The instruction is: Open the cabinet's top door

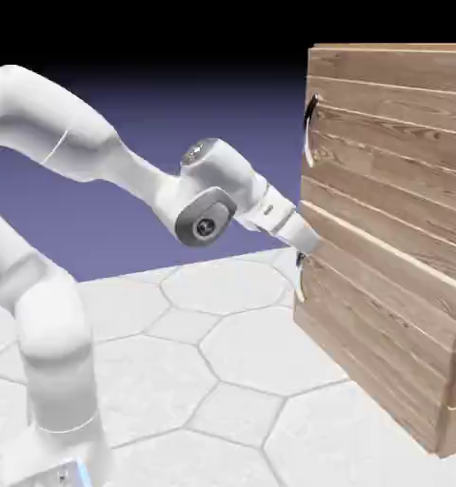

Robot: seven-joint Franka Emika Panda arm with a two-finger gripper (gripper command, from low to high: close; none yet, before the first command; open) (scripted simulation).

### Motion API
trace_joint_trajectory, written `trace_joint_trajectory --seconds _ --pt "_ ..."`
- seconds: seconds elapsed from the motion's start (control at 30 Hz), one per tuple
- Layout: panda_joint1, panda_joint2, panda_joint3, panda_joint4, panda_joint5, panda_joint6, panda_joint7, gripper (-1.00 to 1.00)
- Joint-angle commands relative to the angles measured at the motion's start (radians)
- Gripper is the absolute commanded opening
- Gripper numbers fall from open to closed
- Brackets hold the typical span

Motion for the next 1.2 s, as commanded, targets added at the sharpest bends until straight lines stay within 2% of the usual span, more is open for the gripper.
trace_joint_trajectory --seconds 0.0,1.17 --pt "-0.024 -0.013 0.026 0.015 0.044 0.000 0.042 0.00" --pt "-0.848 -0.472 0.933 0.542 1.566 -0.014 1.514 0.00"
